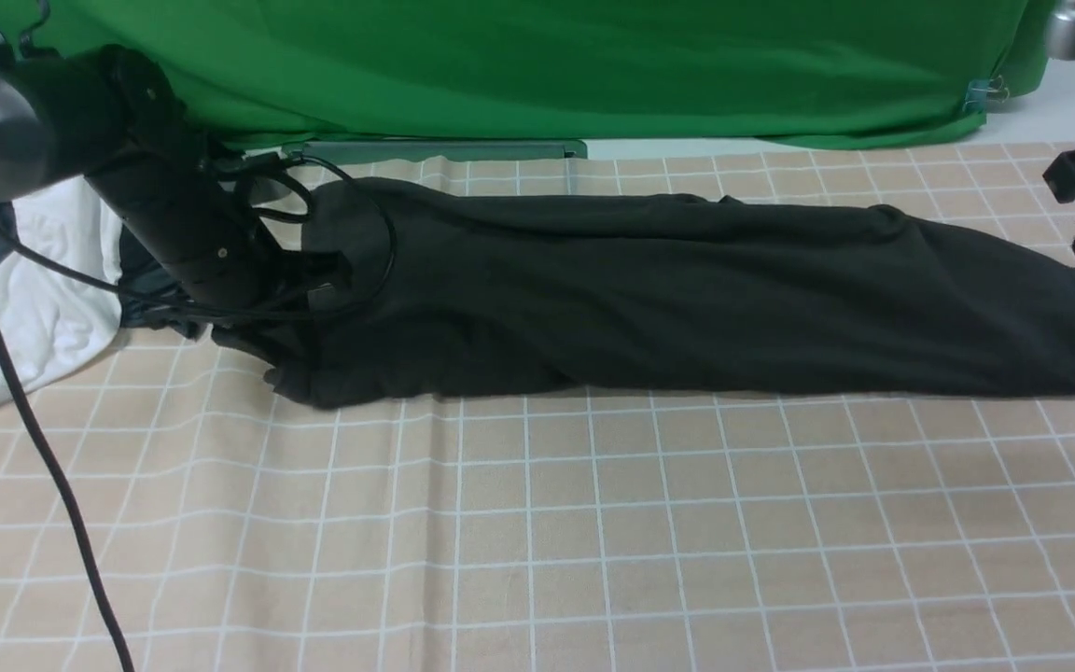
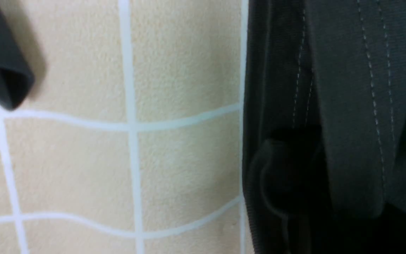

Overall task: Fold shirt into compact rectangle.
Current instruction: 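Pull the folded dark garment lengthwise by its ends to straighten it flat on the table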

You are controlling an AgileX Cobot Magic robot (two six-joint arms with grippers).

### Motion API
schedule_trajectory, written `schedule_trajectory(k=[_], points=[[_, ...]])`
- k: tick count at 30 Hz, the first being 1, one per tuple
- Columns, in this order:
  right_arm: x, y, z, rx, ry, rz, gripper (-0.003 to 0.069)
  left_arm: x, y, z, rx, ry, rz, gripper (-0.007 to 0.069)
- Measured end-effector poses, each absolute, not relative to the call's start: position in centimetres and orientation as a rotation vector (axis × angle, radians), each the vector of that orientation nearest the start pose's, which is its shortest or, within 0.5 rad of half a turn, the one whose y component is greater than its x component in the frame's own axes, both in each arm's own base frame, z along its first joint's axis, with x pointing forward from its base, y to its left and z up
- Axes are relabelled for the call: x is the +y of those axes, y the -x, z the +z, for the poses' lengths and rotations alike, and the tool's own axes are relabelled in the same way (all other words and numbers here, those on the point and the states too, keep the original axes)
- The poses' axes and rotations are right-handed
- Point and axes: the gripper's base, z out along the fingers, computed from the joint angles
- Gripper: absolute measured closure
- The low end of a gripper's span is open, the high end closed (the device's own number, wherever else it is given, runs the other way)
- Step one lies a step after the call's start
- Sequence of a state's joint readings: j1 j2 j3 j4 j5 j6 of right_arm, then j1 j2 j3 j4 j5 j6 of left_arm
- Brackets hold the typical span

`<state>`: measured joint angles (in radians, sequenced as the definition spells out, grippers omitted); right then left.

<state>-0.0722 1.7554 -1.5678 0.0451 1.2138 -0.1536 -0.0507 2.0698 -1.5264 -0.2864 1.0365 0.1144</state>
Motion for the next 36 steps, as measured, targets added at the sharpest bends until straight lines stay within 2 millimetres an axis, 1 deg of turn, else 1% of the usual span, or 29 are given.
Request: schedule_trajectory(k=[3, 4, 6, 7, 9, 10, 12, 14, 18, 19, 20, 21, 22, 23, 24, 26, 27, 28, 29, 31, 32, 33, 34, 35, 36], points=[[-3.2, -36.1, 29.6, 2.908, 0.023, -0.014, 0.041, -4.1, -40.8, 17.4, 3.064, -0.069, -0.351, 0.0569], [-3.9, -35.9, 29.1, 2.922, -0.017, -0.022, 0.034, -4.0, -40.7, 17.3, 3.077, -0.08, -0.337, 0.0569], [-4.7, -35.8, 28.7, 2.92, -0.059, -0.036, 0.0265, -4.0, -40.6, 17.3, 3.081, -0.084, -0.332, 0.0569], [-5.4, -35.8, 28.3, 2.91, -0.104, -0.039, 0.0194, -4.0, -40.6, 17.3, 3.081, -0.085, -0.329, 0.0569], [-6.5, -36.0, 27.7, 2.899, -0.155, -0.044, 0.0122, -4.0, -40.6, 17.3, 3.082, -0.087, -0.326, 0.0569], [-7.1, -36.4, 26.9, 2.9, -0.178, -0.045, 0.0092, -4.0, -40.6, 17.3, 3.082, -0.087, -0.326, 0.0569], [-7.4, -36.7, 26.4, 2.901, -0.19, -0.046, 0.0078, -4.0, -40.6, 17.3, 3.082, -0.087, -0.326, 0.0569], [-8.0, -37.7, 24.3, 2.911, -0.212, -0.045, 0.0073, -3.9, -40.6, 17.3, 3.082, -0.088, -0.323, 0.0569], [-8.3, -39.5, 20.4, 2.923, -0.223, -0.026, 0.0079, -3.9, -40.6, 17.3, 3.082, -0.088, -0.323, 0.0569], [-8.3, -39.7, 20.0, 2.924, -0.224, -0.024, 0.008, -3.9, -40.6, 17.3, 3.082, -0.088, -0.323, 0.0569], [-8.4, -40.1, 18.9, 2.93, -0.229, -0.017, 0.0082, -3.9, -40.6, 17.3, 3.082, -0.088, -0.323, 0.0569], [-8.4, -40.1, 18.6, 2.934, -0.23, -0.015, 0.0084, -3.9, -40.6, 17.3, 3.082, -0.088, -0.323, 0.0569], [-8.4, -40.3, 17.7, 2.948, -0.223, -0.012, 0.0113, -3.9, -40.6, 17.3, 3.082, -0.088, -0.323, 0.0569], [-8.4, -40.4, 17.2, 2.959, -0.203, -0.01, 0.0162, -4.0, -40.6, 17.3, 3.082, -0.087, -0.325, 0.0569], [-8.4, -40.5, 16.8, 2.971, -0.17, -0.008, 0.0261, -4.0, -40.6, 17.3, 3.082, -0.087, -0.326, 0.0569], [-8.4, -40.5, 16.7, 2.975, -0.138, -0.008, 0.0439, -4.0, -40.6, 17.4, 3.08, -0.087, -0.326, 0.0569], [-8.4, -40.5, 16.7, 2.976, -0.128, -0.009, 0.0504, -4.0, -40.6, 17.5, 3.077, -0.088, -0.326, 0.0569], [-8.4, -40.4, 16.9, 2.973, -0.122, -0.007, 0.0551, -4.0, -40.5, 17.8, 3.074, -0.091, -0.326, 0.0569], [-8.3, -40.4, 17.1, 2.972, -0.115, -0.005, 0.0567, -3.9, -40.4, 18.2, 3.067, -0.097, -0.325, 0.0569], [-8.2, -39.9, 18.3, 2.975, -0.1, -0.005, 0.0571, -3.8, -40.2, 19.4, 3.047, -0.113, -0.302, 0.0569], [-8.1, -39.3, 19.7, 2.974, -0.095, -0.005, 0.0571, -3.6, -39.9, 20.2, 3.033, -0.13, -0.273, 0.0569], [-8.0, -39.1, 20.1, 2.974, -0.094, -0.005, 0.0571, -3.6, -39.8, 20.5, 3.029, -0.132, -0.269, 0.0569], [-7.9, -38.2, 21.5, 2.971, -0.094, -0.003, 0.0571, -3.5, -39.3, 21.3, 3.022, -0.146, -0.244, 0.0569], [-7.5, -36.9, 22.7, 2.98, -0.094, 0.005, 0.0571, -3.3, -38.5, 22.0, 3.024, -0.157, -0.227, 0.0569], [-7.4, -36.3, 23.2, 2.989, -0.094, 0.009, 0.0571, -3.3, -38.0, 22.3, 3.032, -0.162, -0.222, 0.0569]])
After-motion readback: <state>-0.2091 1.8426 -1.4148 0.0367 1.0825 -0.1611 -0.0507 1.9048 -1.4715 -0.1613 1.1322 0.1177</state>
